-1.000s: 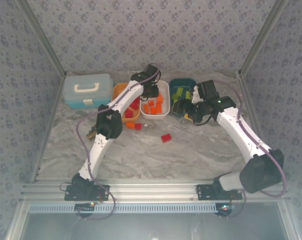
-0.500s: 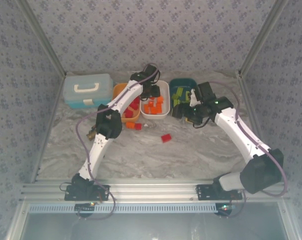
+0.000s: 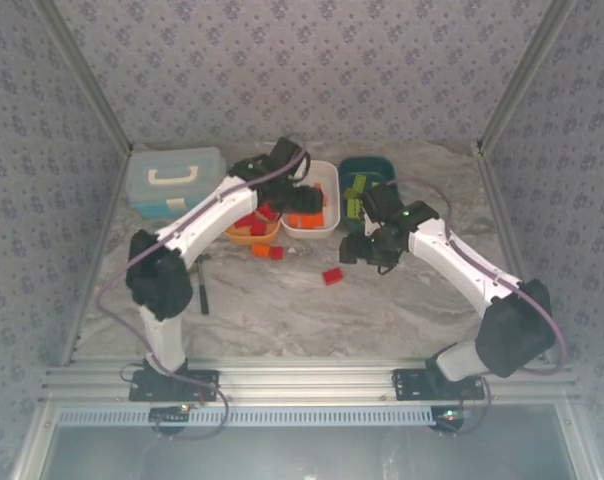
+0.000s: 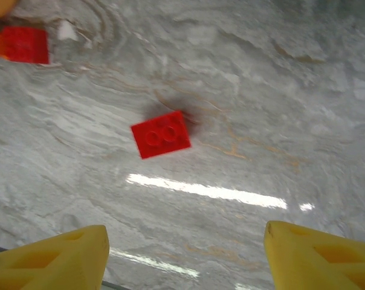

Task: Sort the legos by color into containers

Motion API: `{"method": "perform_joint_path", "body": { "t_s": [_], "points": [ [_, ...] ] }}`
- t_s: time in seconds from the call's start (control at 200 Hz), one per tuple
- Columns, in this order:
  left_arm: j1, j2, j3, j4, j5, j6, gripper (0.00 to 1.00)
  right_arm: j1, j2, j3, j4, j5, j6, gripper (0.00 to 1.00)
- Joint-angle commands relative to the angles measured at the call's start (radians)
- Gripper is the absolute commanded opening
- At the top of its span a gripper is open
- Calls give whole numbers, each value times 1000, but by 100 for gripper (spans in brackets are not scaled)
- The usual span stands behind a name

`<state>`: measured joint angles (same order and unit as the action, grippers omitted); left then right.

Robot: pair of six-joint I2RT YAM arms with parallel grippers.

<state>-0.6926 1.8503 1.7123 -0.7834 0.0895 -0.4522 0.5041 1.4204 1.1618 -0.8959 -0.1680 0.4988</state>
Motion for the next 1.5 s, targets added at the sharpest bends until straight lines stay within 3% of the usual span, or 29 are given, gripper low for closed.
{"method": "perform_joint_path", "body": {
  "t_s": [0.0,0.155,0.275,0.31,0.425,0.56,0.764,0.889,0.989,1.019,1.284,1.494],
  "points": [
    [-80,-49,-181,12,58,157,70,-35,-125,-39,-33,10,36,72],
    [-201,-59,-275,16,-1,214,71,-112,-241,-62,-77,-152,40,75],
    [-254,7,-244,32,-66,232,74,-181,-345,-73,-141,-283,61,77],
    [-266,34,-222,30,-81,242,80,-209,-377,-71,-159,-320,77,77],
    [-299,118,-158,23,-153,282,81,-305,-454,-56,-200,-402,109,80],
    [-306,192,-117,29,-177,301,80,-368,-488,-51,-217,-432,118,80],
    [-309,291,-28,11,-257,292,77,-385,-504,-74,-192,-426,123,80],
    [-306,335,7,11,-203,287,61,-390,-498,-83,-181,-432,123,81],
    [-308,337,-5,17,-185,268,33,-399,-489,-79,-187,-437,117,81],
    [-308,335,-7,17,-184,268,29,-405,-487,-79,-186,-439,116,81],
    [-296,296,-2,7,-212,233,26,-433,-465,-83,-159,-449,106,80],
    [-212,158,-3,-9,-200,142,26,-475,-440,-123,-46,-513,123,80]
  ]
}}
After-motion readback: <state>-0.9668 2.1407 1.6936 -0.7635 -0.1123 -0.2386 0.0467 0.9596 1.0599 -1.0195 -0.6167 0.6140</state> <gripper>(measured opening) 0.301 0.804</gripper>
